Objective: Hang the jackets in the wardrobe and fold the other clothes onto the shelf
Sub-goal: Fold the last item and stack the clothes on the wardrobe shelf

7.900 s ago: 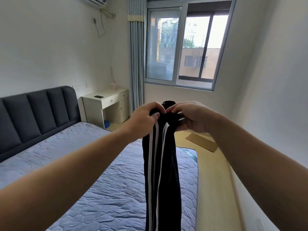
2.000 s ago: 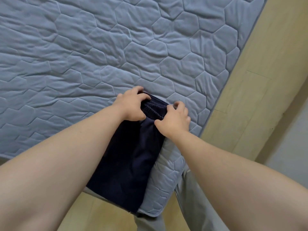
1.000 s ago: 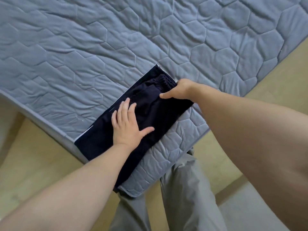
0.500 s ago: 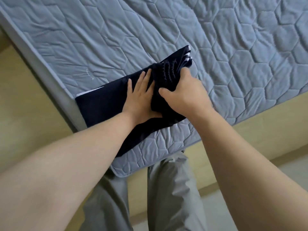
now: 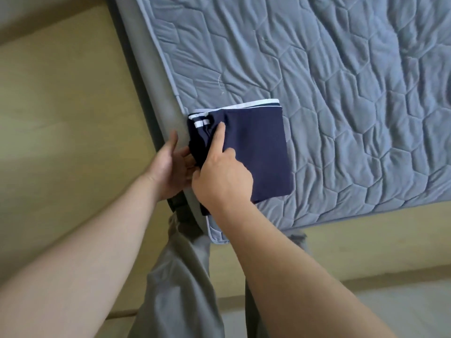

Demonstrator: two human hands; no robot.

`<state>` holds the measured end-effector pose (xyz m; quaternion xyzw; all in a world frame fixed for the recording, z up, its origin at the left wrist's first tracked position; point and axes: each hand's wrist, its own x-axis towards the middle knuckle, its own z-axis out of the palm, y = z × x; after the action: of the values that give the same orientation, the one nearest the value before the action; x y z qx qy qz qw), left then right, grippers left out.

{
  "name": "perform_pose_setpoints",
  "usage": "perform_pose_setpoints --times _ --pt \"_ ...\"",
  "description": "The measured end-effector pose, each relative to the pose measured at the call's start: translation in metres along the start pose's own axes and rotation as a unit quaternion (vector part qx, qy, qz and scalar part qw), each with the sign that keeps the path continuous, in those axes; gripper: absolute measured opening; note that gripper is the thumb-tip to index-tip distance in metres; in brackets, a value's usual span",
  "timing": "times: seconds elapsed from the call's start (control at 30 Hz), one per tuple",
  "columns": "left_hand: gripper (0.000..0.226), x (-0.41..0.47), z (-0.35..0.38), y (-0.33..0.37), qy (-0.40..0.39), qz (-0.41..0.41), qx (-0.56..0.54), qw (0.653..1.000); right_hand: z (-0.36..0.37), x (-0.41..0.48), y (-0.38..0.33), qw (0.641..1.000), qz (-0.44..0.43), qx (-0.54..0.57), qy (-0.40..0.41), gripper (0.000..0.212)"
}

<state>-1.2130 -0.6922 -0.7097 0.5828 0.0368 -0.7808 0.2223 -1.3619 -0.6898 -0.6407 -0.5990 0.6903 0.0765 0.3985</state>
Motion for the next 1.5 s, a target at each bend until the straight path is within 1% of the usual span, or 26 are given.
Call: perform_pose_setpoints --times 0.07,0.1,0.17,0.2,0.27,0.3,0.37,0.4,0.43,0.5,0.57,0.63,0.7,0.77,0.93,0.97,1.03,1.13,1.17,1.2,1.27,1.3,1.33,1.4,1.43,1.5 --pt "0.085 0.003 -0.012 0.002 0.001 -0.01 -0.001 1.0 0.022 0.015 -0.002 0.998 -0.011 0.014 -0.059 0.102" --pt "0.088 0.004 -0.012 0.003 0.007 -0.011 0.029 1.0 0.029 0.022 0.0 0.993 -0.014 0.039 -0.108 0.103" --pt "0.095 0.004 -0.005 0.003 0.052 0.0 0.116 0.992 0.033 0.031 0.008 0.975 -0.011 0.116 -0.191 0.101" --pt "0.094 0.006 0.0 0.001 0.089 0.025 0.152 0.984 0.032 0.032 0.013 0.97 -0.016 0.145 -0.195 0.097" --pt "0.074 0.011 0.012 -0.005 0.17 0.092 0.214 0.958 0.026 0.029 0.027 0.972 -0.012 0.185 -0.146 0.083" --pt "0.071 0.014 0.018 -0.008 0.202 0.105 0.234 0.945 0.023 0.027 0.035 0.973 0.003 0.202 -0.114 0.076" --pt "0.088 0.021 0.027 -0.012 0.245 0.079 0.237 0.937 0.019 0.02 0.051 0.971 0.054 0.225 -0.063 0.063" --pt "0.092 0.022 0.029 -0.013 0.252 0.048 0.21 0.943 0.017 0.017 0.058 0.969 0.082 0.228 -0.045 0.057" --pt "0.09 0.022 0.03 -0.013 0.24 0.014 0.168 0.956 0.017 0.014 0.064 0.968 0.106 0.225 -0.035 0.053" --pt "0.075 0.017 0.029 -0.011 0.189 -0.039 0.105 0.976 0.018 0.011 0.073 0.966 0.137 0.217 -0.034 0.048" --pt "0.065 0.013 0.027 -0.009 0.166 -0.052 0.11 0.979 0.02 0.011 0.078 0.958 0.178 0.221 -0.037 0.038" --pt "0.062 0.01 0.031 -0.01 0.168 -0.04 0.122 0.977 0.021 0.012 0.079 0.938 0.238 0.247 -0.047 0.024" --pt "0.056 0.004 0.042 -0.011 0.176 -0.016 0.104 0.979 0.02 0.006 0.076 0.905 0.3 0.293 -0.069 0.021" --pt "0.061 -0.004 0.055 -0.013 0.192 -0.011 0.084 0.978 0.014 -0.011 0.069 0.868 0.349 0.339 -0.103 0.023" --pt "0.055 -0.05 0.087 -0.006 0.162 -0.051 0.063 0.984 -0.011 -0.061 0.048 0.778 0.437 0.419 -0.17 0.052" --pt "0.057 -0.065 0.092 0.0 0.164 -0.044 0.044 0.984 -0.017 -0.069 0.04 0.751 0.454 0.444 -0.18 0.059" --pt "0.065 -0.103 0.095 0.014 0.184 -0.015 -0.001 0.983 -0.031 -0.09 0.018 0.678 0.486 0.505 -0.219 0.081" --pt "0.068 -0.168 0.088 0.038 0.236 0.043 -0.069 0.968 -0.054 -0.123 -0.032 0.538 0.488 0.602 -0.333 0.115" --pt "0.066 -0.191 0.083 0.046 0.253 0.062 -0.098 0.96 -0.061 -0.132 -0.054 0.5 0.476 0.624 -0.367 0.124" --pt "0.065 -0.216 0.075 0.055 0.272 0.084 -0.13 0.95 -0.067 -0.141 -0.078 0.477 0.467 0.637 -0.386 0.132" --pt "0.067 -0.263 0.054 0.074 0.301 0.125 -0.2 0.924 -0.077 -0.155 -0.128 0.453 0.449 0.662 -0.394 0.137" --pt "0.067 -0.287 0.041 0.085 0.3 0.141 -0.237 0.913 -0.082 -0.16 -0.155 0.46 0.432 0.676 -0.381 0.133" --pt "0.067 -0.311 0.028 0.096 0.295 0.157 -0.271 0.903 -0.085 -0.164 -0.18 0.488 0.408 0.684 -0.356 0.123" --pt "0.067 -0.356 -0.001 0.115 0.29 0.18 -0.322 0.883 -0.094 -0.176 -0.231 0.563 0.35 0.681 -0.312 0.102" --pt "0.069 -0.378 -0.016 0.123 0.292 0.192 -0.34 0.873 -0.097 -0.182 -0.256 0.592 0.331 0.671 -0.299 0.096" --pt "0.073 -0.418 -0.048 0.136 0.312 0.218 -0.352 0.855 -0.101 -0.198 -0.305 0.618 0.304 0.667 -0.283 0.09"
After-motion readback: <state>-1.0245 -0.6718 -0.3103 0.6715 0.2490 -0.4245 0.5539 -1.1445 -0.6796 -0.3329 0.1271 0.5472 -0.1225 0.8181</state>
